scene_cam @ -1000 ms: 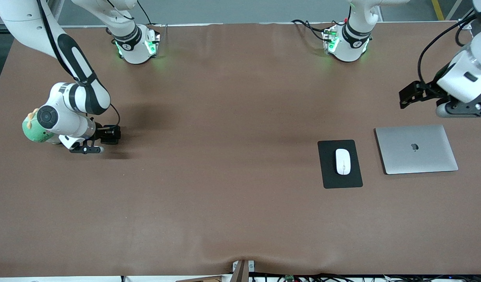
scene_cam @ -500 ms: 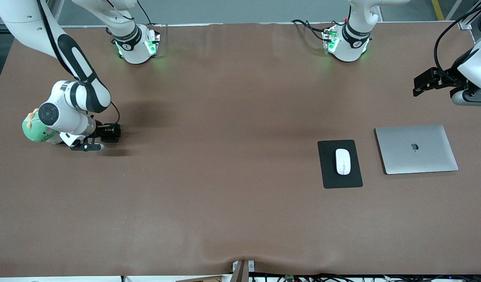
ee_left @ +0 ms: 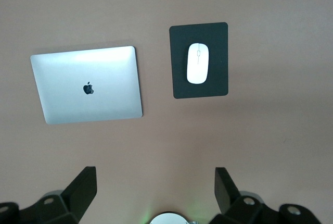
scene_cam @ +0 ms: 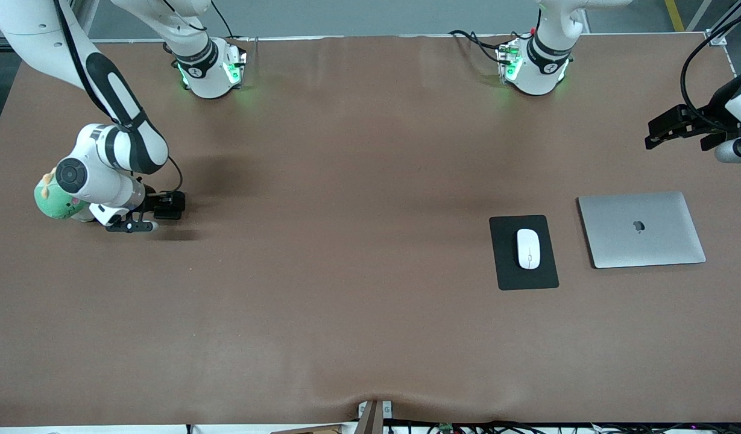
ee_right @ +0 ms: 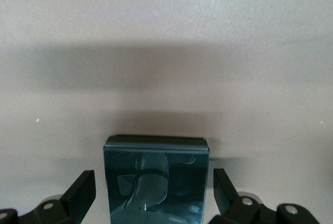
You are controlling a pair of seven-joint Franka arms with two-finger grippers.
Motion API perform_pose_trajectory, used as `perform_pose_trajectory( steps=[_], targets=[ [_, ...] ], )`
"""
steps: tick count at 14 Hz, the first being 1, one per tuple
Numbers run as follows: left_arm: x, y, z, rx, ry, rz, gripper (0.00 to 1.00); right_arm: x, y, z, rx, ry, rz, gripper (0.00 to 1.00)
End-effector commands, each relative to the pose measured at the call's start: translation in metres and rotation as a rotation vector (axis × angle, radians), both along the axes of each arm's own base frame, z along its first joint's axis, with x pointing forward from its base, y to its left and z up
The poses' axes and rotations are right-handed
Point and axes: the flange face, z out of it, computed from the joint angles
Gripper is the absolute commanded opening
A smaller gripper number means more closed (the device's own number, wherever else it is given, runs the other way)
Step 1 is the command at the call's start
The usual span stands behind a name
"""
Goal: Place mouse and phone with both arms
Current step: 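Lower the black phone beside the plush toy with the right gripper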
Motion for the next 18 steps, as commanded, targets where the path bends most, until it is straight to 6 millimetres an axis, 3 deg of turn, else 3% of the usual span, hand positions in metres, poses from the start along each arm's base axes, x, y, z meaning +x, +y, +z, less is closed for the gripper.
perform_pose_trajectory(
  steps=[1, 6, 11, 15, 18],
  targets=[
    [-0.002, -0.006, 0.004, -0.019, -0.018, 0.022, 1.00, 0.024, -0.002, 0.031, -0.005, -0.012, 0.027, 1.00],
    [0.001, -0.015, 0.004, -0.006, -0.035, 0.000, 1.00, 0.076, 0.002, 0.109, 0.005, 0.091, 0.045, 1.00],
    [0.004, -0.015, 0.002, 0.015, -0.052, -0.053, 1.00, 0.095, 0.037, 0.169, 0.009, 0.124, 0.100, 1.00],
    [0.001, -0.014, 0.002, 0.014, -0.037, -0.080, 1.00, 0.110, 0.047, 0.202, 0.016, 0.124, 0.113, 1.00],
    [0.001, -0.014, 0.004, 0.018, -0.040, -0.081, 1.00, 0.135, 0.049, 0.251, 0.053, 0.102, 0.101, 1.00]
  ],
)
